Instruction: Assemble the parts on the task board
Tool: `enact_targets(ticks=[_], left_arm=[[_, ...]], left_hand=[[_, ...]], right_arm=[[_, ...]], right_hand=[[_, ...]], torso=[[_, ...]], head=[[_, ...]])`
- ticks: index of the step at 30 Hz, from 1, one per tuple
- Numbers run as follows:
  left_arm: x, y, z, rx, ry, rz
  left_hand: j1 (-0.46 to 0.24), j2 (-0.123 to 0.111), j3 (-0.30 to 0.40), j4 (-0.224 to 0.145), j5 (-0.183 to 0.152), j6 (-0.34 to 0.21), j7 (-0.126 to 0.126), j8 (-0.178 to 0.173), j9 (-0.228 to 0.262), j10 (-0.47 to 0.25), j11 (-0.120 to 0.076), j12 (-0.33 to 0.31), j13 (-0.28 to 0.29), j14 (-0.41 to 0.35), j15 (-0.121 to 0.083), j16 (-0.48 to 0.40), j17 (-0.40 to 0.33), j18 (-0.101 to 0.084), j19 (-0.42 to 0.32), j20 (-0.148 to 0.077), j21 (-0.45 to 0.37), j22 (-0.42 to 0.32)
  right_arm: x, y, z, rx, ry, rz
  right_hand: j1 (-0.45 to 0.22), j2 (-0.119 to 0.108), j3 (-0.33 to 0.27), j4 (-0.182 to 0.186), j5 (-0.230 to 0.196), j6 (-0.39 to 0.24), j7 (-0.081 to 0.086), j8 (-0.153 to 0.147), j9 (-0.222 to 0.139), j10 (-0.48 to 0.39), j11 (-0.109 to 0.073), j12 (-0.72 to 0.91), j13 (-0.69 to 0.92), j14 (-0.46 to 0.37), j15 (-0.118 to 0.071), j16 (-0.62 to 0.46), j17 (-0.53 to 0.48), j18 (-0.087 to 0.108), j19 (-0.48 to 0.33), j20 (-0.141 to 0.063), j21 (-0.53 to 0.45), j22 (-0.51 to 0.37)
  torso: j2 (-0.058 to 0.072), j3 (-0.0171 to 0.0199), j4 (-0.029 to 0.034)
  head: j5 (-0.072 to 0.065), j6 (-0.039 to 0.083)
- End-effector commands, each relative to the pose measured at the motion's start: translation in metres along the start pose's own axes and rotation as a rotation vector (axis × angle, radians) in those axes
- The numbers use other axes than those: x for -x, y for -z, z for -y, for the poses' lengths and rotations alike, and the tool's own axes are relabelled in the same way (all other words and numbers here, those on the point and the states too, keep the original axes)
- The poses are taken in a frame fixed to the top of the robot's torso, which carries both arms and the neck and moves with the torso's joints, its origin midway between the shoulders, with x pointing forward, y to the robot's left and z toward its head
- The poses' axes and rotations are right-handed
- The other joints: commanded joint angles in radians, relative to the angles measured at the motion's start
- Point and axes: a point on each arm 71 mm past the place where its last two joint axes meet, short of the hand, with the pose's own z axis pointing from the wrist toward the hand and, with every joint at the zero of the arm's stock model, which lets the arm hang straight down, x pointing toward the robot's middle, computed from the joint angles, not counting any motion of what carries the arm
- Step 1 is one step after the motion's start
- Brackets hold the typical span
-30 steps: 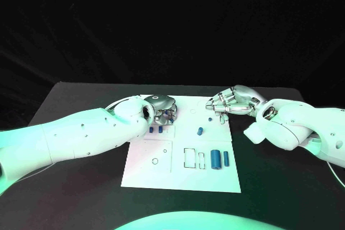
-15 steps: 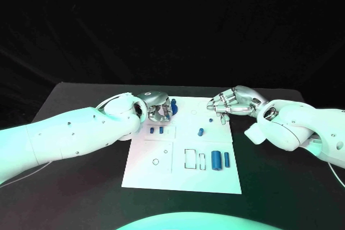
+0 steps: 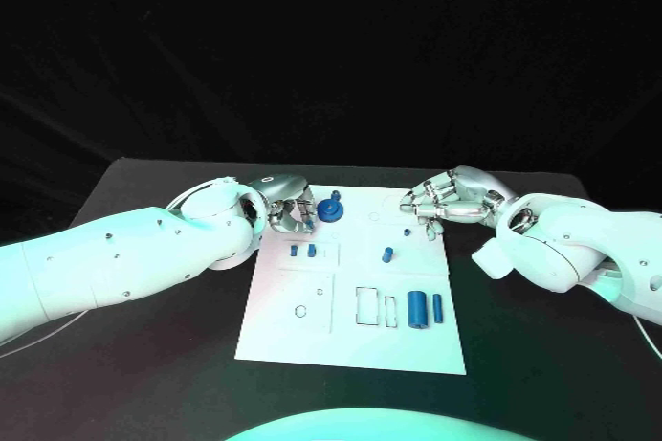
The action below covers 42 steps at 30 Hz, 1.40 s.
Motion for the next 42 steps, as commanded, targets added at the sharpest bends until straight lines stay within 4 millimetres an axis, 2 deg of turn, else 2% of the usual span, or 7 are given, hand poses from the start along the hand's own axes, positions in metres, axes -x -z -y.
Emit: enact_targets(ticks=[1, 14, 42], left_arm=[[-0.0005, 0.0011, -0.0019, 0.010, 0.012, -0.020], [-0.0017, 0.0013, -0.0074, 0.036, 0.008, -0.041], [-0.0077, -0.0063, -0.0016, 0.030, -0.012, -0.083]], left_hand=[[-0.011, 0.001, 0.006, -0.001, -0.003, 0.006, 0.001, -0.005, -0.001, 0.008, 0.002, -0.007, -0.002, 0.033, 0.003, 0.001, -0.001, -0.007, 0.014, 0.000, 0.004, 0.036], [-0.015, -0.002, 0.007, -0.002, -0.003, 0.007, 0.001, -0.007, -0.002, 0.008, 0.002, -0.009, -0.002, 0.033, 0.002, 0.002, 0.000, -0.008, 0.014, 0.000, 0.005, 0.037], [-0.016, -0.002, 0.009, -0.002, -0.003, 0.007, 0.001, -0.008, -0.002, 0.009, 0.001, -0.011, -0.003, 0.033, 0.002, 0.001, -0.002, -0.007, 0.014, 0.000, 0.004, 0.036]], right_arm=[[-0.0016, -0.0003, -0.0011, 0.014, 0.008, -0.012], [-0.0018, -0.0005, -0.0011, 0.014, 0.008, -0.013], [-0.0033, -0.0009, -0.0022, 0.017, 0.007, -0.017]], right_hand=[[0.004, 0.006, 0.003, 0.003, 0.005, -0.006, 0.002, 0.004, 0.001, -0.007, 0.001, -0.001, 0.002, -0.004, 0.001, -0.003, 0.001, 0.004, -0.009, 0.001, 0.004, 0.002], [0.004, 0.006, 0.003, 0.003, 0.005, -0.006, 0.002, 0.004, 0.001, -0.007, 0.001, -0.001, 0.002, -0.004, 0.001, -0.003, 0.001, 0.004, -0.009, 0.001, 0.004, 0.002], [0.005, 0.007, 0.004, 0.004, 0.005, -0.005, 0.002, 0.006, 0.004, -0.006, 0.001, -0.001, 0.003, -0.004, 0.001, -0.002, 0.003, 0.004, -0.010, 0.001, 0.004, 0.003]], torso=[[0.000, -0.0001, -0.0005], [0.000, 0.0006, -0.0011], [0.000, 0.0003, -0.0011]], head=[[0.000, 0.000], [0.000, -0.003], [-0.001, -0.008]])
